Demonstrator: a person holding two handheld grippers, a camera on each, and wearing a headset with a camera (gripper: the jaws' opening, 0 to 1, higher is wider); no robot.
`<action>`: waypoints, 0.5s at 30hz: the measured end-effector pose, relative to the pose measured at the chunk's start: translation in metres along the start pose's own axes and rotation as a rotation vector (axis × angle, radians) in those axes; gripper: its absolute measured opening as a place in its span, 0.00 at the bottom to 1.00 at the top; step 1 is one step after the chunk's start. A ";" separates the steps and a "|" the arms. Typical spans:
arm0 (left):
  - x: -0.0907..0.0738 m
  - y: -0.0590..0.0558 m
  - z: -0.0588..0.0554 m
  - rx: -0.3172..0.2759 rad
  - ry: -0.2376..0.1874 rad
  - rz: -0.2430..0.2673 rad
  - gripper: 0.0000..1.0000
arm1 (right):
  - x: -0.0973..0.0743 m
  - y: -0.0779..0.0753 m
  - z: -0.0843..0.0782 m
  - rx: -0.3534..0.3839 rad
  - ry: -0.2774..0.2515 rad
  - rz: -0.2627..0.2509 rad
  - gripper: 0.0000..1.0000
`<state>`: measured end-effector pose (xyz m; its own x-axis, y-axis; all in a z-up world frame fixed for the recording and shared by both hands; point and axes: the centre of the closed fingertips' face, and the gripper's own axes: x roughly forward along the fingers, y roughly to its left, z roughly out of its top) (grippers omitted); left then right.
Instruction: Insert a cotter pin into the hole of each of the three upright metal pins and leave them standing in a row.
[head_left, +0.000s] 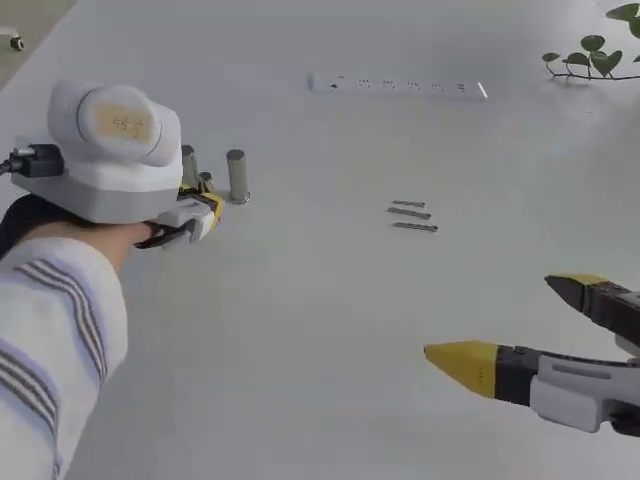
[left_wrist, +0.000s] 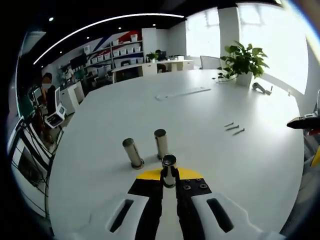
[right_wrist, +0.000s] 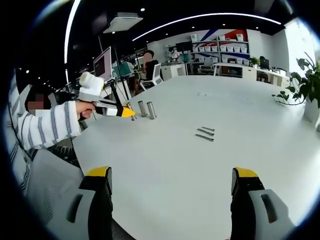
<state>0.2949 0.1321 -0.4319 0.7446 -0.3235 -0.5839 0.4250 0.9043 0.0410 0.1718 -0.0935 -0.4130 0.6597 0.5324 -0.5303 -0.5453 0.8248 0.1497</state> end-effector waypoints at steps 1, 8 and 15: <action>-0.002 -0.002 0.001 -0.004 -0.004 0.002 0.05 | 0.000 0.001 0.001 -0.004 -0.002 0.003 0.99; -0.009 -0.019 0.002 -0.033 -0.016 0.005 0.05 | 0.000 0.009 0.007 -0.034 -0.010 0.031 0.99; -0.010 -0.042 -0.001 -0.060 -0.018 -0.008 0.05 | -0.002 0.009 0.009 -0.063 -0.012 0.028 0.99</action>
<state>0.2690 0.0979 -0.4285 0.7506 -0.3355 -0.5692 0.3999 0.9165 -0.0128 0.1700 -0.0854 -0.4025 0.6501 0.5574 -0.5164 -0.5946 0.7963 0.1110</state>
